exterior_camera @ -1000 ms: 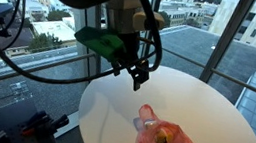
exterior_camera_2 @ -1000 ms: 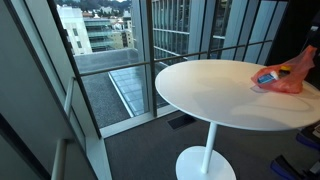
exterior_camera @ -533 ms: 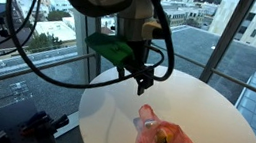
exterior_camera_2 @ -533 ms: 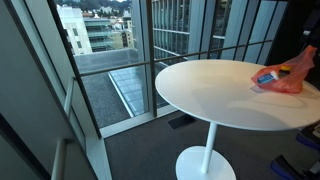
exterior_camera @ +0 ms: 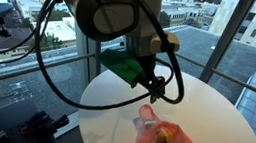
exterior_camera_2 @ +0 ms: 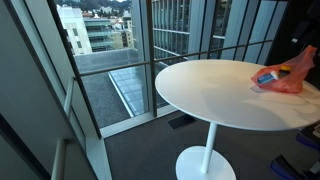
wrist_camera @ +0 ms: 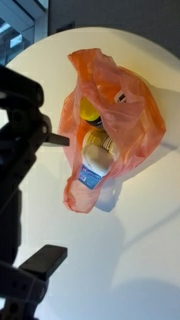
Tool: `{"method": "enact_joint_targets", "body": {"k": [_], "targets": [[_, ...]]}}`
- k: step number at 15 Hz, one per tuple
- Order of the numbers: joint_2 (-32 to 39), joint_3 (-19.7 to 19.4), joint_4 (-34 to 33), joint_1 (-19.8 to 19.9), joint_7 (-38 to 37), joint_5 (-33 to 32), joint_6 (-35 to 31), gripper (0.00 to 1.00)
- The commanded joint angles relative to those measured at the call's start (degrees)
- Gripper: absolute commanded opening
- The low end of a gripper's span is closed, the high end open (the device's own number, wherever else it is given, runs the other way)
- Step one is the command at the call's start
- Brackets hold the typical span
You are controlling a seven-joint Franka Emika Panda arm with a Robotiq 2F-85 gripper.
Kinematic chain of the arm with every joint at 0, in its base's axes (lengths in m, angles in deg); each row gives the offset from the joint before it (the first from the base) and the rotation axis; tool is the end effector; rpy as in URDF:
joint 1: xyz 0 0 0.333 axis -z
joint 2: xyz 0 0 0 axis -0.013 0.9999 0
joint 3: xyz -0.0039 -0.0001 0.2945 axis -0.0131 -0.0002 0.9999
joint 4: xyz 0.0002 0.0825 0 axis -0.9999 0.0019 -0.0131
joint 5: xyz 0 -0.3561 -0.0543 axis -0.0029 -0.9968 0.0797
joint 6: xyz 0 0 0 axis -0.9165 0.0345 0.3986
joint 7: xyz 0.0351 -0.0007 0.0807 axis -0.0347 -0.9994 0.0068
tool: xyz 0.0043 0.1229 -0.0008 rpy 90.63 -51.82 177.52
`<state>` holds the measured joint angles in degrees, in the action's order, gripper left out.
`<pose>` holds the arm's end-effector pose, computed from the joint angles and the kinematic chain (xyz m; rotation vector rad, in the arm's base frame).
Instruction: Remove the white and blue container from the plastic bag and put it on the table
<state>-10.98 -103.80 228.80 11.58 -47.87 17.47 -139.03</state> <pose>0.4059 -0.1930 0.3617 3.0285 -0.1745 0.2775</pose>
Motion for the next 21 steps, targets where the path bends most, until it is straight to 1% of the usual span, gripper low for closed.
{"method": "enact_joint_targets", "body": {"k": [1,3,6,10,13,14,15,18,21], "targets": [[5.6,-0.7,-1.0,0.2,2.0,2.0,-5.8,1.0],[8.4,-0.9,-1.2,0.4,2.7,3.6,-8.4,1.0],[12.3,-0.9,-1.9,0.6,5.5,8.5,-11.1,1.0],[16.6,0.0,-3.2,1.9,8.4,14.0,-12.5,1.0],[19.1,0.9,-4.1,3.3,9.9,17.0,-13.1,1.0],[19.4,1.2,-4.3,3.7,9.9,17.1,-12.8,1.0],[17.7,1.1,-2.4,3.3,7.5,14.8,-12.7,1.0],[18.2,1.4,-2.5,3.6,7.5,14.9,-12.7,1.0],[19.5,1.7,-2.8,3.5,7.6,14.9,-15.0,1.0]]}}
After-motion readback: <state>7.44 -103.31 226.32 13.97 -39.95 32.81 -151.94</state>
